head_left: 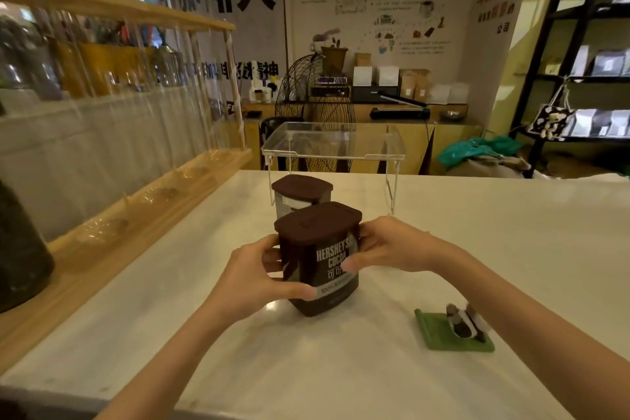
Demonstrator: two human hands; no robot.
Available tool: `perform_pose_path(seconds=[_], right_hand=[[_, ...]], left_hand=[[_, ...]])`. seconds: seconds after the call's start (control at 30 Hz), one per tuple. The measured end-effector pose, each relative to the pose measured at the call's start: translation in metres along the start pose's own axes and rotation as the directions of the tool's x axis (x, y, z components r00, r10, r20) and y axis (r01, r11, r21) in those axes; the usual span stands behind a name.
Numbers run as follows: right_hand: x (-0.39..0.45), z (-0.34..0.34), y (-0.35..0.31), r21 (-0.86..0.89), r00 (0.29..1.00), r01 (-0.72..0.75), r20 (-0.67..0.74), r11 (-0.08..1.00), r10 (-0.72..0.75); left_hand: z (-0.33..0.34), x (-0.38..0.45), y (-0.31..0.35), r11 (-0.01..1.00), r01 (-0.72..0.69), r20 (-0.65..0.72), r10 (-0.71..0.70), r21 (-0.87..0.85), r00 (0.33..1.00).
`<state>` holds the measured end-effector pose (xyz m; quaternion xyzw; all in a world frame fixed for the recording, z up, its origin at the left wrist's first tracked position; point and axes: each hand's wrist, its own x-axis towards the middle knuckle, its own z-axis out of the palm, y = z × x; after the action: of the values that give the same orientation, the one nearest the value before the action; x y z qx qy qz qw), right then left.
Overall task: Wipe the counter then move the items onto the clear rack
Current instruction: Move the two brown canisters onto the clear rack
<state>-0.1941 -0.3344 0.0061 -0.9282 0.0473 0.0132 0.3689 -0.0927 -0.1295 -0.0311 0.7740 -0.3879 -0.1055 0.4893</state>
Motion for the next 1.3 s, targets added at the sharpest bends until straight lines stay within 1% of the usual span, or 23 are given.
perform_pose_path(seconds=[0.17, 0.33, 0.47, 0.6, 0.67, 0.77, 0.87, 0.97, 1.03, 1.17, 1.3], right_hand=[[0.023, -0.032, -0.012, 0.039, 0.994, 0.099, -0.047, 0.994, -0.097], [0.057, -0.069, -0.027, 0.077, 0.97, 0.217, -0.128, 0.973, -0.206], [0.096, -0.099, -0.035, 0.129, 0.932, 0.303, -0.247, 0.944, -0.265], [0.142, -0.124, -0.032, 0.193, 0.889, 0.331, -0.391, 0.924, -0.237], [0.164, -0.133, -0.028, 0.211, 0.871, 0.329, -0.445, 0.92, -0.21], [0.197, -0.146, -0.02, 0.258, 0.853, 0.343, -0.487, 0.903, -0.185], [0.23, -0.154, -0.011, 0.219, 0.842, 0.337, -0.506, 0.916, -0.188], [0.257, -0.156, 0.0, 0.207, 0.867, 0.284, -0.472, 0.936, -0.159], [0.271, -0.155, 0.008, 0.22, 0.884, 0.23, -0.454, 0.948, -0.109], [0.289, -0.147, 0.019, 0.27, 0.891, 0.169, -0.453, 0.948, -0.03], [0.301, -0.14, 0.024, 0.222, 0.898, 0.143, -0.438, 0.964, -0.033]], left_hand=[[-0.027, 0.026, 0.025, 0.998, -0.055, -0.042, 0.054, -0.012, 0.998], [-0.053, 0.065, 0.048, 0.994, -0.109, -0.131, 0.104, -0.03, 0.986], [-0.072, 0.112, 0.06, 0.989, -0.136, -0.186, 0.122, -0.064, 0.975], [-0.082, 0.164, 0.064, 0.979, -0.17, -0.256, 0.138, -0.108, 0.957], [-0.084, 0.19, 0.063, 0.976, -0.183, -0.291, 0.141, -0.122, 0.946], [-0.085, 0.23, 0.059, 0.976, -0.197, -0.345, 0.155, -0.089, 0.926], [-0.084, 0.268, 0.049, 0.979, -0.196, -0.398, 0.161, -0.049, 0.903], [-0.079, 0.301, 0.037, 0.986, -0.167, -0.446, 0.146, -0.009, 0.883], [-0.075, 0.317, 0.029, 0.991, -0.119, -0.468, 0.131, 0.057, 0.874], [-0.063, 0.337, 0.013, 0.985, -0.068, -0.47, 0.135, 0.156, 0.872], [-0.054, 0.348, 0.002, 0.983, -0.003, -0.505, 0.097, 0.184, 0.858]])
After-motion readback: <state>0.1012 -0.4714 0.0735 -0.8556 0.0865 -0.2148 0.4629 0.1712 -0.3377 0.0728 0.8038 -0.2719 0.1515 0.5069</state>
